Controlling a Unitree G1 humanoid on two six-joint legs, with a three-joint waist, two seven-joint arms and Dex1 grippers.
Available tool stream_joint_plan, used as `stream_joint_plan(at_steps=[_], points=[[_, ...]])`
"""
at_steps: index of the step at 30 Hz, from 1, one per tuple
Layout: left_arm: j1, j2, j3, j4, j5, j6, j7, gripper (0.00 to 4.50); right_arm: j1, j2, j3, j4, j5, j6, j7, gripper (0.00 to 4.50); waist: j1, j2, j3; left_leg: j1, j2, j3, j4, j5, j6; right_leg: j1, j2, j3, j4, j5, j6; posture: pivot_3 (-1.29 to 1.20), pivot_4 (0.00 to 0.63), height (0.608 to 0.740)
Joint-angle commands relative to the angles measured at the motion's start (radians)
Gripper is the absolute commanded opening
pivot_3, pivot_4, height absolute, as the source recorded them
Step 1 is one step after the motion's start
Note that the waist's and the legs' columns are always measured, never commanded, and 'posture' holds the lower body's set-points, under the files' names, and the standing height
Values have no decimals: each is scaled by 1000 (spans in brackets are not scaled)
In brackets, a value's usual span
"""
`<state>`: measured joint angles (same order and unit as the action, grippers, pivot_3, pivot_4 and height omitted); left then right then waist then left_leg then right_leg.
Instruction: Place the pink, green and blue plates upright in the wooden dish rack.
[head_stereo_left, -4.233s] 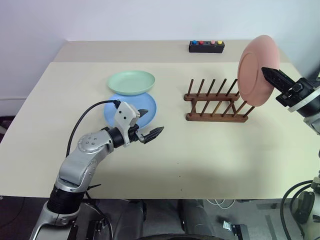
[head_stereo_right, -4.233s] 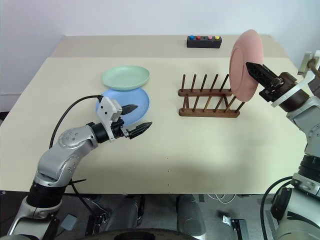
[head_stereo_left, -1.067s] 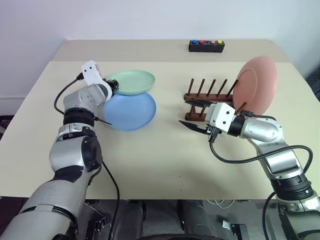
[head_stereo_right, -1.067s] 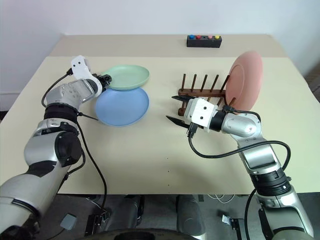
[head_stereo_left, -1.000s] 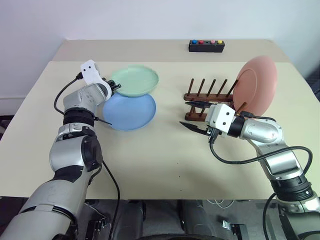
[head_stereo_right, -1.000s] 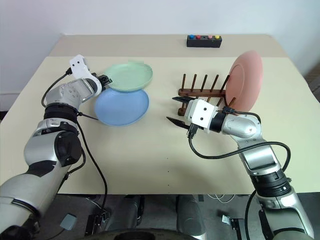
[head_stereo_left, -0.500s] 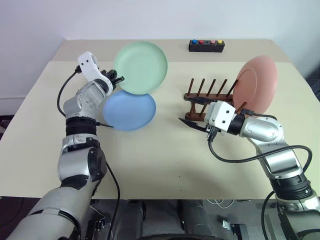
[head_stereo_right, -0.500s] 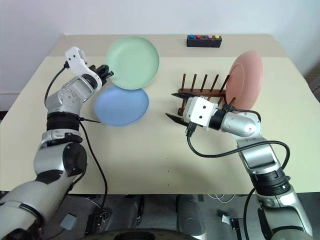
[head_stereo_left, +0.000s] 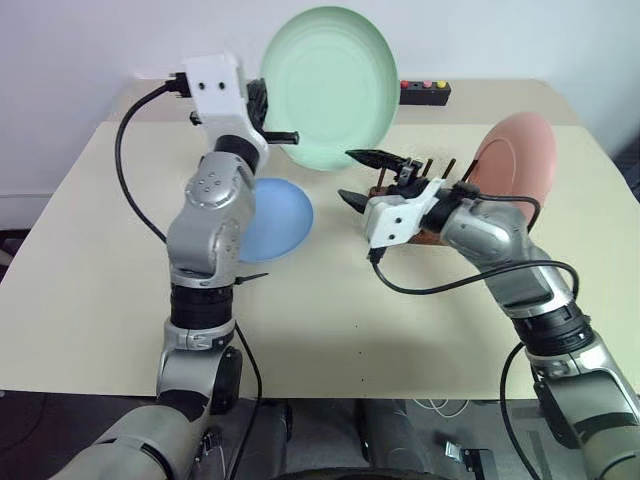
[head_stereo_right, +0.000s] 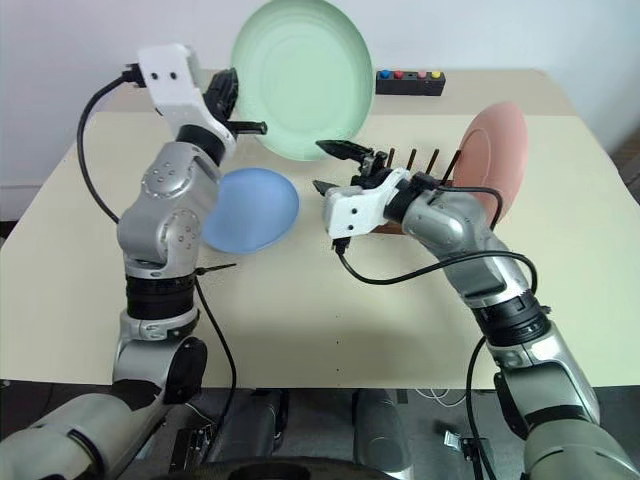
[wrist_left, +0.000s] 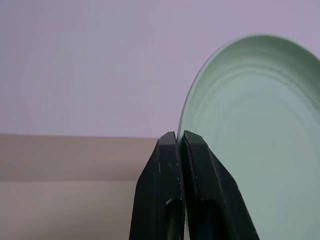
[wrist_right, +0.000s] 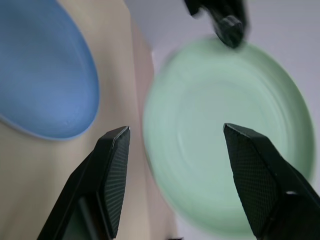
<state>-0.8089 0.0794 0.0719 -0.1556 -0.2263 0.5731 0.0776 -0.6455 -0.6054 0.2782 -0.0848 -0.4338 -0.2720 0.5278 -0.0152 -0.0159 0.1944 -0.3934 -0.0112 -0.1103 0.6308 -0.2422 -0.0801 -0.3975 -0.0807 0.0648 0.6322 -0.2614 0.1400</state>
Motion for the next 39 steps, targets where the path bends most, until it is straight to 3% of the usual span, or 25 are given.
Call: stream_joint_plan(at_steps=[1,13,16,20,27,31,35,37,39], points=[[-9,-9,-18,-77,19,21,14,49,-30,7,6,14,-63,-49,-47,3030,0,0,0,0,0,0,0,0,0,0,0,0,0,0,0,0,150,734],[8,-64,-54,-168,6,125,12,49,-50,24,28,132,-217,-73,-150,3030,-1,0,0,0,0,0,0,0,0,0,0,0,0,0,0,0,150,734],[12,-64,-47,-168,7,132,13,0,-49,30,23,133,-208,-68,-143,2118,-2,0,0,0,0,0,0,0,0,0,0,0,0,0,0,0,150,734],[16,-64,-44,-171,6,141,10,0,-47,34,22,129,-209,-66,-142,88,-3,0,0,0,0,0,0,0,0,0,0,0,0,0,0,0,150,734],[24,-87,-8,-172,-33,133,-6,0,-39,33,18,121,-215,-63,-148,32,-1,0,0,0,0,0,0,0,0,0,0,0,0,0,0,0,150,734],[6,-123,106,-180,-118,53,-12,1324,-40,24,6,123,-225,-65,-168,0,-2,0,0,0,0,0,0,0,0,0,0,0,0,0,0,0,150,734],[-15,-114,196,-170,-142,-40,23,3441,-43,16,-11,131,-208,-66,-175,0,-5,0,0,0,0,0,0,0,0,0,0,0,0,0,0,0,150,734],[-18,-65,249,-150,-123,-90,41,4470,-47,14,-37,133,-167,-67,-173,0,-4,0,0,0,0,0,0,0,0,0,0,0,0,0,0,0,150,734],[-13,-20,286,-129,-120,-120,50,4470,-49,11,-62,130,-121,-74,-167,0,-5,0,0,0,0,0,0,0,0,0,0,0,0,0,0,0,150,734]])
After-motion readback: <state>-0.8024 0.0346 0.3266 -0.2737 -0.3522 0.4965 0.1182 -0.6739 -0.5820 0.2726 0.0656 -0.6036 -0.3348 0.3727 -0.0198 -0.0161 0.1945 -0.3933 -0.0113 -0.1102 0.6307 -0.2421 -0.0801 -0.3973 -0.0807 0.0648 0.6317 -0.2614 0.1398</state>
